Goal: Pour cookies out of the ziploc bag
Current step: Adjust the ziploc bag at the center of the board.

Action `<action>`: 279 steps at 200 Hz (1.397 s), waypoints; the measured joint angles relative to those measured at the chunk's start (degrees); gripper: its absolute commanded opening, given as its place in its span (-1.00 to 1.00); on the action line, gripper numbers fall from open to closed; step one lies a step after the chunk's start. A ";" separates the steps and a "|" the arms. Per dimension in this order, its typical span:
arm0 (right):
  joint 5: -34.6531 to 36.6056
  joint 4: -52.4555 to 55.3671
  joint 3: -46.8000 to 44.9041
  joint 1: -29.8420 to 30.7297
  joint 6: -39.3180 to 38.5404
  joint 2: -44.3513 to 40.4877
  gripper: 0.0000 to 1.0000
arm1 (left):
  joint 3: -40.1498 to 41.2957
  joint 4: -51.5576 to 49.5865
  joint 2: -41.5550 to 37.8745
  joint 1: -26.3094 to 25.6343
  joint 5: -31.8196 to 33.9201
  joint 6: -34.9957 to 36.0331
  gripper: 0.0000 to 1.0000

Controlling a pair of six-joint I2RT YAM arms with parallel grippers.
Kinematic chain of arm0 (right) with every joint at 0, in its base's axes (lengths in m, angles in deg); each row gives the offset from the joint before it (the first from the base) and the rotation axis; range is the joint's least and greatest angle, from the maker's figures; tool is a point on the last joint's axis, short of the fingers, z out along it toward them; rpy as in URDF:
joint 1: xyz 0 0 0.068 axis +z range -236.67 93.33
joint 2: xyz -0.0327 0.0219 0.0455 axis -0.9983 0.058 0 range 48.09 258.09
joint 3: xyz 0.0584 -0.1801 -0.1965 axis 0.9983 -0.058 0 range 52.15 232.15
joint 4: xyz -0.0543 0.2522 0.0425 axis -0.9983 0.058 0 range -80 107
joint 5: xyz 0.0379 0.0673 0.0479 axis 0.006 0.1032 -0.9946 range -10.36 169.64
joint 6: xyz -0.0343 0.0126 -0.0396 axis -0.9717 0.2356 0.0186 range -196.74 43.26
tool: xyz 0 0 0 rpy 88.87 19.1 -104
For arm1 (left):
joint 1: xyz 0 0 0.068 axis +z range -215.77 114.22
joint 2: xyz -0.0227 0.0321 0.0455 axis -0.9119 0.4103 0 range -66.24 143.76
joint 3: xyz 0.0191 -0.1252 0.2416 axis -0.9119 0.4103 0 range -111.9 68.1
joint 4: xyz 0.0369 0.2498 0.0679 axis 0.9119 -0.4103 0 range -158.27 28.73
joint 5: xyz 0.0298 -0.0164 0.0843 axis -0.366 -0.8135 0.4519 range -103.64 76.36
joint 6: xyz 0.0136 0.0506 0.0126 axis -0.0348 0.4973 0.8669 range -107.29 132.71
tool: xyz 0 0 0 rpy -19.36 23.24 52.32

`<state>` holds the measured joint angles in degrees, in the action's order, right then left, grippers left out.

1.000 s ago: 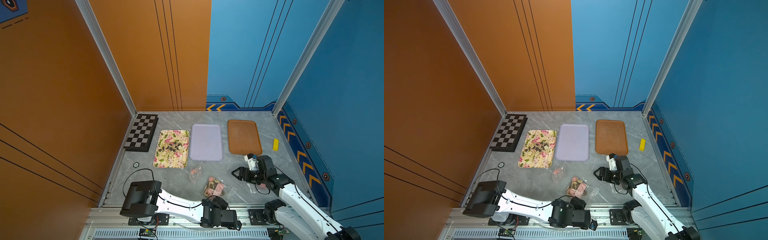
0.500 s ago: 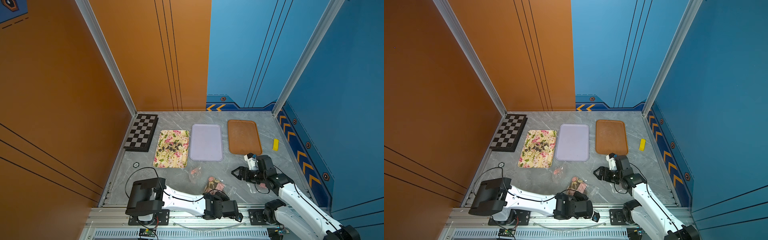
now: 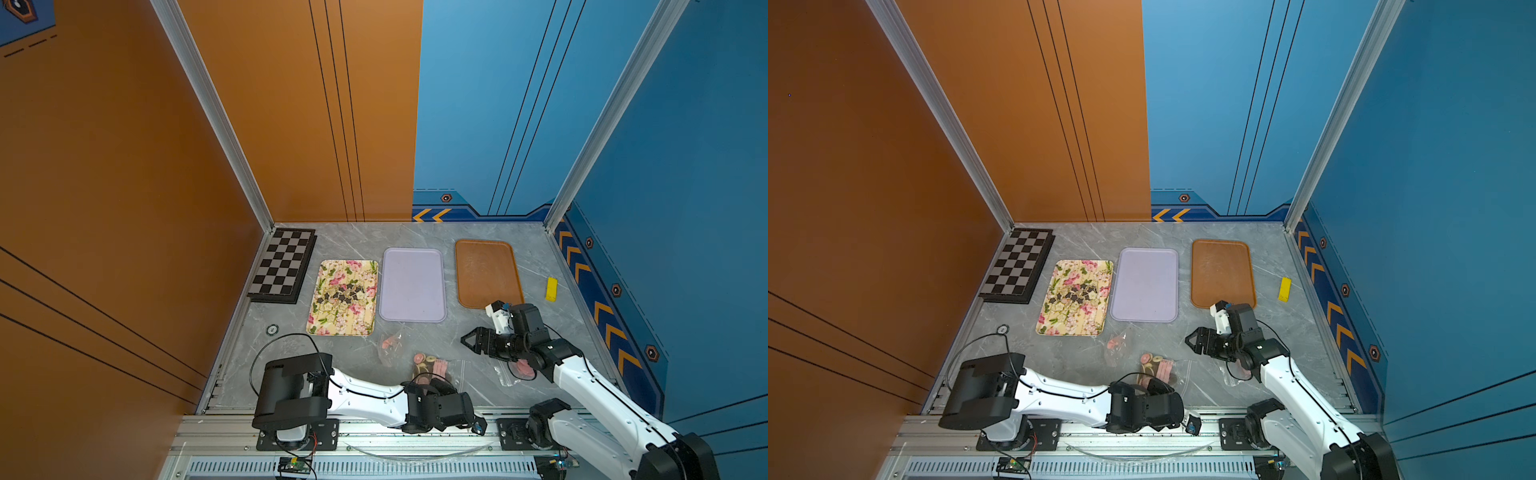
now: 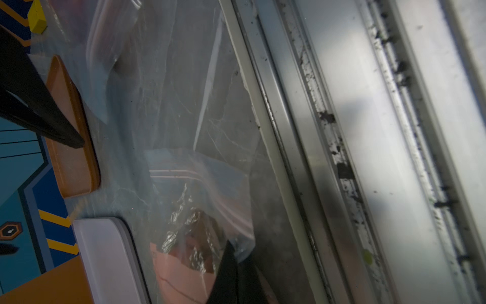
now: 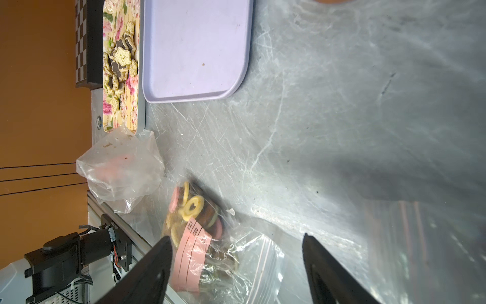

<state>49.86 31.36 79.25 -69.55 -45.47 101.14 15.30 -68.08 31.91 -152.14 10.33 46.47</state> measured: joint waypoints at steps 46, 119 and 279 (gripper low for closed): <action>0.00 -0.46 1.01 0.00 0.00 -2.16 0.58 | 1.16 4.11 -3.30 3.13 2.60 -8.22 -1.00; 0.26 -2.12 1.99 0.00 -0.46 -8.92 0.56 | 3.45 11.74 -10.86 3.98 5.64 -18.82 -1.00; 5.25 -3.43 -0.07 13.92 -2.36 -11.82 0.58 | 20.24 25.97 -20.92 10.36 12.48 -36.76 -0.63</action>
<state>55.11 27.93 79.18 -55.62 -47.83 89.32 35.54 -42.11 10.99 -141.78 22.81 9.70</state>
